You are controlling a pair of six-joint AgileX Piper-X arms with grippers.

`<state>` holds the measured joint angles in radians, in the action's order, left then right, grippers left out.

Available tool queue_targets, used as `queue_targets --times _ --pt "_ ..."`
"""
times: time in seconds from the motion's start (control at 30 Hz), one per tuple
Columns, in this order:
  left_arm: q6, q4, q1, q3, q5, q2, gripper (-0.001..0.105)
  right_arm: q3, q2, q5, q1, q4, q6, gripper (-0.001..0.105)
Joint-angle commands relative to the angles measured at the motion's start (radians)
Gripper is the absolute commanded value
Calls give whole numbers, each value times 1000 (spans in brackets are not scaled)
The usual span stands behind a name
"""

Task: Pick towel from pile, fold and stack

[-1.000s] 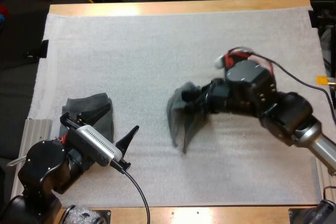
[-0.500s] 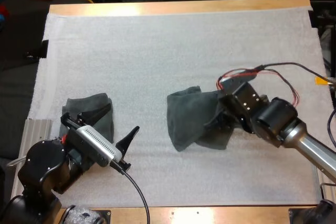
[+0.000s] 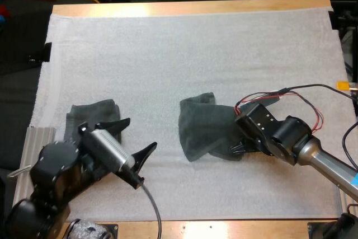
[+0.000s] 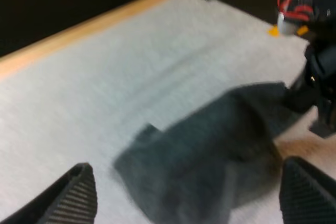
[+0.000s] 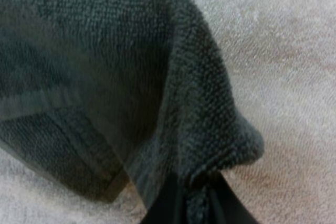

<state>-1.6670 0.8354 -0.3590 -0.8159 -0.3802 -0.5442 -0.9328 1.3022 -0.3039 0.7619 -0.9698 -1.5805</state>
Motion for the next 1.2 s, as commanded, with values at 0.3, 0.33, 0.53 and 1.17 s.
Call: queue_targets --times 0.3,0.33,0.53,1.17 --pt "-64 26 -3 -8 -257 -181 70 -3 -9 -286 -4 -91 37 1" --pt "-64 26 -3 -8 -268 -191 70 -3 -9 -302 -3 -102 37 1" --pt "-87 26 -3 -8 -284 -260 70 -3 -9 -330 -3 -134 37 1" --pt "-87 26 -3 -8 -389 -359 69 -47 -36 -201 -3 -44 37 1"
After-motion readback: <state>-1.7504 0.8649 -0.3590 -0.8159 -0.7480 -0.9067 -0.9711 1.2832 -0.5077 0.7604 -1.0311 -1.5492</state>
